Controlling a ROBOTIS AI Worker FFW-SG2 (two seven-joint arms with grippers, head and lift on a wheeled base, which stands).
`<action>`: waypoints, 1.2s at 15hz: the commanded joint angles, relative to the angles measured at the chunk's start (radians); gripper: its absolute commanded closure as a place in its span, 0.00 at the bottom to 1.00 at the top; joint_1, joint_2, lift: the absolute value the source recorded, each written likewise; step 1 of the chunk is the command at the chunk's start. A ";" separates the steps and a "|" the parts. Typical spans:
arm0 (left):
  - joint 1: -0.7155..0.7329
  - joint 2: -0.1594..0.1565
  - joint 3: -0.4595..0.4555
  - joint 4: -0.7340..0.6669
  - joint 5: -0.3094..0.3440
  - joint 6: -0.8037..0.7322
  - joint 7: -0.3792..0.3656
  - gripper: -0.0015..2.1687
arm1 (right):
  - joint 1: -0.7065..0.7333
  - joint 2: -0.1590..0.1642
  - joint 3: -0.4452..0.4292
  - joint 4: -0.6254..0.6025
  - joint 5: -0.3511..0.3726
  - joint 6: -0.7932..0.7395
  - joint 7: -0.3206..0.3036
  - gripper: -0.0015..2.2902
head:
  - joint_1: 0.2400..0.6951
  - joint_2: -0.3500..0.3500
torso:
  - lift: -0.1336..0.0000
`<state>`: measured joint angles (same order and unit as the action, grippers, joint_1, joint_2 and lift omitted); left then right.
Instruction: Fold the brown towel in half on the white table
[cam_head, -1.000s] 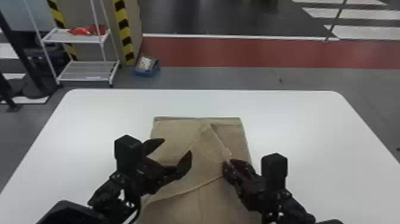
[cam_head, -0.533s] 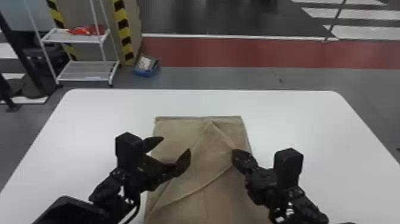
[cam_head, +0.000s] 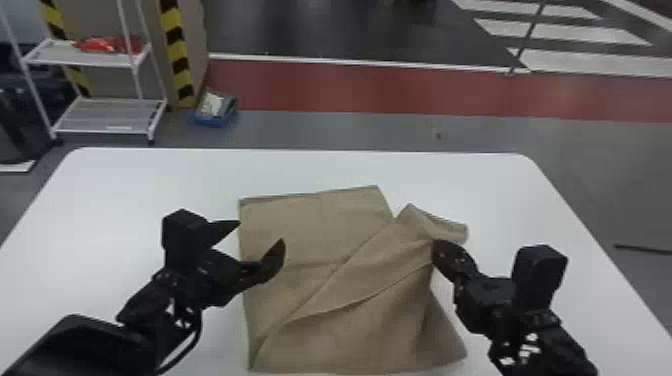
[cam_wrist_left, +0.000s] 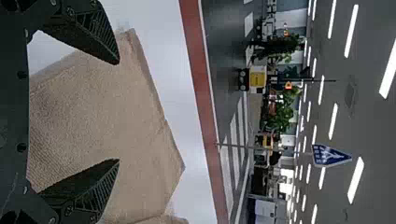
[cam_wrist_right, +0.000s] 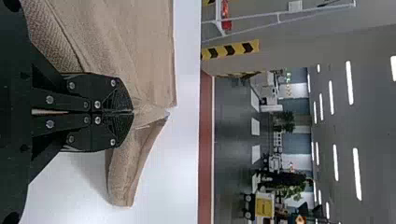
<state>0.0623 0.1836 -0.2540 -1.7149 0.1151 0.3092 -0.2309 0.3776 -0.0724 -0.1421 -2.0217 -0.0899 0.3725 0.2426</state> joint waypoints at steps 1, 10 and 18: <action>-0.050 -0.004 -0.027 0.061 0.000 -0.018 0.004 0.07 | 0.007 0.000 -0.076 0.008 -0.030 0.007 0.001 0.65 | 1.00 0.24 | 0.08; -0.272 -0.036 -0.064 0.428 -0.002 -0.169 -0.013 0.14 | 0.014 -0.004 -0.157 0.020 -0.025 -0.002 0.014 0.65 | 1.00 0.09 | 0.08; -0.355 -0.043 0.002 0.594 0.040 -0.166 -0.085 0.21 | 0.015 -0.004 -0.152 -0.003 -0.013 0.007 0.026 0.65 | 1.00 0.16 | 0.08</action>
<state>-0.2845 0.1421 -0.2560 -1.1401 0.1588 0.1435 -0.3152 0.3923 -0.0767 -0.2946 -2.0201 -0.1037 0.3780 0.2681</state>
